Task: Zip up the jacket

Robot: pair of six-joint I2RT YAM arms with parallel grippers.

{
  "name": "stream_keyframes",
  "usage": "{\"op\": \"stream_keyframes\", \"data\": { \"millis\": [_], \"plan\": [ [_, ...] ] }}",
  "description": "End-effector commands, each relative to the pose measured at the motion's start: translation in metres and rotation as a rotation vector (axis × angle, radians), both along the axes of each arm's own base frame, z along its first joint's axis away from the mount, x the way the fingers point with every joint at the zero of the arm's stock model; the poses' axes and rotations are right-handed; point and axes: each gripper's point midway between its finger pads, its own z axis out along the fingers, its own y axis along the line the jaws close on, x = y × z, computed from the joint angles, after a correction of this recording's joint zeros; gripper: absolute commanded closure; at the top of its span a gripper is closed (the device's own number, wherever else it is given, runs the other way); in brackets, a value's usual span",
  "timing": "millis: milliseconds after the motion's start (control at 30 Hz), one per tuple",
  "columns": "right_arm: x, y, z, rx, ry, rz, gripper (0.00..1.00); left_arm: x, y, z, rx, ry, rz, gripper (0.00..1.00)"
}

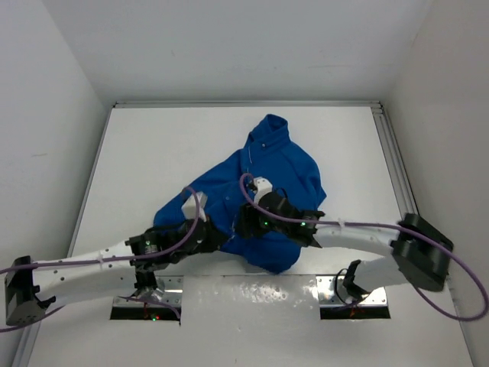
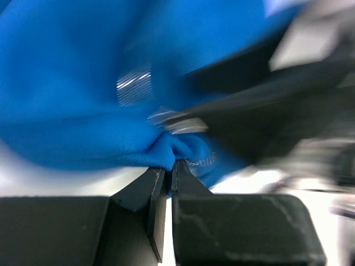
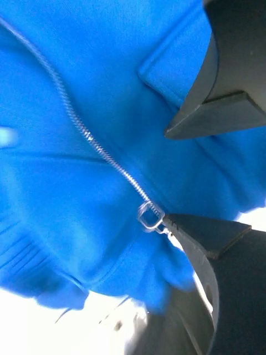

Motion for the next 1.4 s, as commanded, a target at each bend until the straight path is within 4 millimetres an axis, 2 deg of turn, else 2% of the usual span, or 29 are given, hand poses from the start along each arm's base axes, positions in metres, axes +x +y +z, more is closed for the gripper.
{"op": "stream_keyframes", "data": {
  "millis": [0, 33, 67, 100, 133, 200, 233, 333, 467, 500, 533, 600, 633, 700, 767, 800, 833, 867, 933, 967, 1133, 1367],
  "plan": [
    [0.013, 0.011, 0.096, 0.234, -0.189, -0.034, 0.42, 0.029, -0.043, 0.162, -0.265, -0.356, -0.087, 1.0],
    [0.008, 0.005, 0.118, 0.295, -0.224, -0.032, 0.39, 0.024, -0.041, 0.157, -0.282, -0.371, -0.108, 1.0],
    [0.003, -0.003, 0.112, 0.296, -0.212, -0.038, 0.33, 0.021, -0.029, 0.158, -0.324, -0.375, -0.077, 1.0],
    [0.0, -0.008, 0.108, 0.287, -0.2, -0.042, 0.31, 0.022, -0.019, 0.135, -0.292, -0.342, -0.037, 1.0],
    [-0.004, -0.011, 0.103, 0.281, -0.183, -0.037, 0.3, 0.021, -0.004, 0.075, -0.205, -0.239, 0.032, 1.0],
    [-0.009, -0.019, 0.083, 0.239, -0.153, -0.037, 0.28, 0.012, 0.007, 0.03, -0.173, -0.145, 0.055, 1.0],
    [-0.009, -0.022, 0.076, 0.222, -0.148, -0.046, 0.28, 0.001, 0.016, -0.01, -0.126, -0.058, 0.067, 1.0],
    [-0.009, -0.025, 0.066, 0.194, -0.138, -0.057, 0.31, -0.013, 0.031, -0.055, -0.078, 0.057, 0.104, 1.0],
    [-0.016, -0.014, 0.064, 0.179, -0.096, 0.007, 0.49, -0.021, 0.036, -0.073, -0.066, 0.105, 0.109, 1.0],
    [-0.019, -0.011, 0.059, 0.174, -0.078, 0.03, 0.65, -0.022, 0.038, -0.078, -0.056, 0.117, 0.116, 1.0],
    [-0.02, -0.01, 0.056, 0.172, -0.073, 0.038, 0.77, -0.024, 0.038, -0.081, -0.049, 0.13, 0.11, 1.0],
    [-0.022, -0.006, 0.048, 0.163, -0.063, 0.057, 0.93, -0.027, 0.041, -0.09, -0.037, 0.148, 0.115, 1.0],
    [-0.025, -0.003, 0.047, 0.162, -0.049, 0.079, 0.96, -0.028, 0.04, -0.092, -0.036, 0.155, 0.113, 1.0],
    [-0.029, 0.004, 0.041, 0.164, -0.035, 0.12, 0.97, -0.029, 0.037, -0.093, -0.051, 0.16, 0.105, 1.0],
    [-0.034, 0.014, 0.044, 0.197, -0.024, 0.165, 0.96, -0.031, 0.035, -0.093, -0.058, 0.161, 0.089, 1.0],
    [-0.036, 0.017, 0.038, 0.186, -0.011, 0.184, 0.95, -0.031, 0.032, -0.092, -0.068, 0.161, 0.081, 0.97],
    [-0.041, 0.022, 0.039, 0.201, 0.0, 0.217, 0.89, -0.031, 0.031, -0.09, -0.072, 0.159, 0.077, 0.92],
    [-0.044, 0.027, 0.04, 0.217, 0.004, 0.237, 0.85, -0.031, 0.03, -0.089, -0.072, 0.154, 0.064, 0.82],
    [-0.05, 0.034, 0.033, 0.218, 0.038, 0.269, 0.78, -0.032, 0.025, -0.085, -0.093, 0.151, 0.043, 0.75],
    [-0.055, 0.038, 0.032, 0.223, 0.046, 0.286, 0.77, -0.033, 0.024, -0.085, -0.097, 0.149, 0.034, 0.7],
    [-0.06, 0.049, 0.016, 0.231, 0.098, 0.282, 0.75, -0.036, 0.019, -0.08, -0.119, 0.147, 0.0, 0.58],
    [-0.056, 0.053, 0.007, 0.299, 0.151, 0.188, 0.73, -0.039, 0.013, -0.082, -0.142, 0.146, -0.034, 0.57]
  ]
}}
